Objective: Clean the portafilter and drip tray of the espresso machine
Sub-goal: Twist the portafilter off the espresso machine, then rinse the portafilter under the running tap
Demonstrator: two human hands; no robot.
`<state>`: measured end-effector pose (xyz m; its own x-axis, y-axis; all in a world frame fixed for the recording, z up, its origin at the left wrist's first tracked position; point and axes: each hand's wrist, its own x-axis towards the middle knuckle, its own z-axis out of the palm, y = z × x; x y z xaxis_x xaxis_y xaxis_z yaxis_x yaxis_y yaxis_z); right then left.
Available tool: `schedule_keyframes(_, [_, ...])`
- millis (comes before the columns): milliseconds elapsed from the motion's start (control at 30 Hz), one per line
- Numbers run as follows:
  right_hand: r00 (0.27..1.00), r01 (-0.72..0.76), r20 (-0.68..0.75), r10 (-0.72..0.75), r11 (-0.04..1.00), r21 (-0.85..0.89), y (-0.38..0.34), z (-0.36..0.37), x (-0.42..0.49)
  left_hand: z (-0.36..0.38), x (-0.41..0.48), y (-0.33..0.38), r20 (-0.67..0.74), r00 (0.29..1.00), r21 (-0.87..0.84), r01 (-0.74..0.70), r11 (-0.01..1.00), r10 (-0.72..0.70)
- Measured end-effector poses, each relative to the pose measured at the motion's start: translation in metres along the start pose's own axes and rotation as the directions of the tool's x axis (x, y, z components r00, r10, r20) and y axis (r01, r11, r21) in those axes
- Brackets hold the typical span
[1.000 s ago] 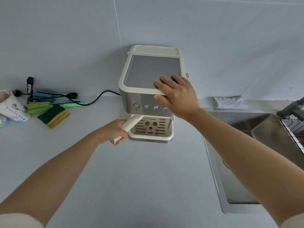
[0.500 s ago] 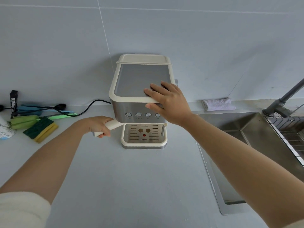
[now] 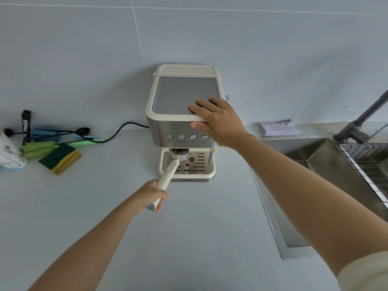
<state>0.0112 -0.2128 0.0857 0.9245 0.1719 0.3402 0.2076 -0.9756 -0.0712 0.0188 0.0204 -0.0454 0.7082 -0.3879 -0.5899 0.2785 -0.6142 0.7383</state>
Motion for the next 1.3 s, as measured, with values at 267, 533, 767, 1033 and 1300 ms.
schedule_keyframes(267, [0.999,-0.049,0.021,0.049,0.998,-0.034,-0.005,-0.001,-0.001,0.046,-0.038,-0.014,0.036,0.998,0.027,0.057,0.998,-0.058])
schedule_keyframes(533, [0.986,-0.095,0.132,0.105,0.992,-0.08,-0.011,-0.009,-0.001,0.068,-0.054,-0.028,0.093,0.994,0.056,0.054,0.997,-0.059])
schedule_keyframes(767, [0.953,-0.301,0.057,0.298,0.952,0.056,-0.015,-0.014,-0.023,0.076,-0.052,-0.013,0.143,0.99,0.102,-0.023,0.994,0.008])
schedule_keyframes(1033, [0.814,-0.552,0.237,0.531,0.834,0.026,0.028,-0.004,-0.105,0.113,-0.029,0.023,0.215,0.973,0.156,-0.123,0.98,0.088])
schedule_keyframes(1300, [0.593,-0.775,0.329,0.735,0.632,-0.017,0.127,-0.003,-0.199,0.174,0.007,0.08,0.282,0.952,0.194,-0.182,0.964,0.123])
